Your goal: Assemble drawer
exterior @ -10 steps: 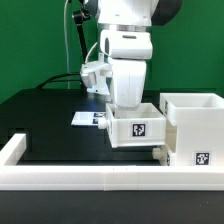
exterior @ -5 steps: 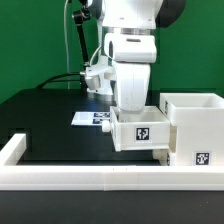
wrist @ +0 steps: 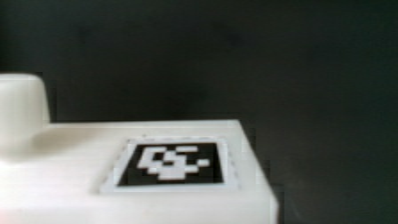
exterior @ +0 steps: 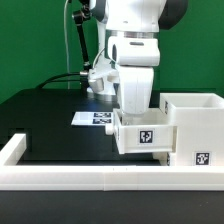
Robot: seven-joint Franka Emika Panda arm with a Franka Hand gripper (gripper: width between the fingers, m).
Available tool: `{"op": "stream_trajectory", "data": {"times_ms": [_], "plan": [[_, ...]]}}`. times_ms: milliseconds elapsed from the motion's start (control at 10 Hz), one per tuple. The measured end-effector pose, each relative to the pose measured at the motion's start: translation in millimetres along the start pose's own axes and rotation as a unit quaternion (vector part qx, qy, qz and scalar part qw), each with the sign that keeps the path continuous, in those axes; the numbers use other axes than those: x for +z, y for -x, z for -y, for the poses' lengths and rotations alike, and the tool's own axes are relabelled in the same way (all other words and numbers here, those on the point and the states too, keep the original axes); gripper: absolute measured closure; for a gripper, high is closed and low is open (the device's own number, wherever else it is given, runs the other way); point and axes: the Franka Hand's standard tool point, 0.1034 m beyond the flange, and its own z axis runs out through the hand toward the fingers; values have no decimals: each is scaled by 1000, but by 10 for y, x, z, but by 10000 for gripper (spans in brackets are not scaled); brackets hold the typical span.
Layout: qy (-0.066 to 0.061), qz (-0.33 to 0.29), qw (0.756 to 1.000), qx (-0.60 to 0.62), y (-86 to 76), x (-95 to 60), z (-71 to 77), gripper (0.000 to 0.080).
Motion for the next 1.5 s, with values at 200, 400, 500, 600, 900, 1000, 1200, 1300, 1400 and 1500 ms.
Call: {"op": "stream_trajectory", "data": {"times_ms": [200, 400, 500, 600, 900, 1000, 1200, 1300, 1400, 1500], "plan": [[1, -1, 1000, -3, -41, -2, -17, 754], [-1, -1, 1000, -4, -64, 11, 6, 754], [-1, -1, 1000, -4, -63, 13, 7, 754], [-1, -1, 1000, -4, -63, 14, 7, 754], [0, 0, 1000, -5, -82, 5, -7, 754], [0, 0, 1000, -2, -84, 0, -15, 754], [1, 0, 1000, 1, -85, -4, -21, 754], [1, 0, 1000, 8, -87, -3, -21, 754], [1, 0, 1000, 19, -93, -1, -21, 754], [1, -1, 1000, 23, -153, 5, -30, 754]]}}
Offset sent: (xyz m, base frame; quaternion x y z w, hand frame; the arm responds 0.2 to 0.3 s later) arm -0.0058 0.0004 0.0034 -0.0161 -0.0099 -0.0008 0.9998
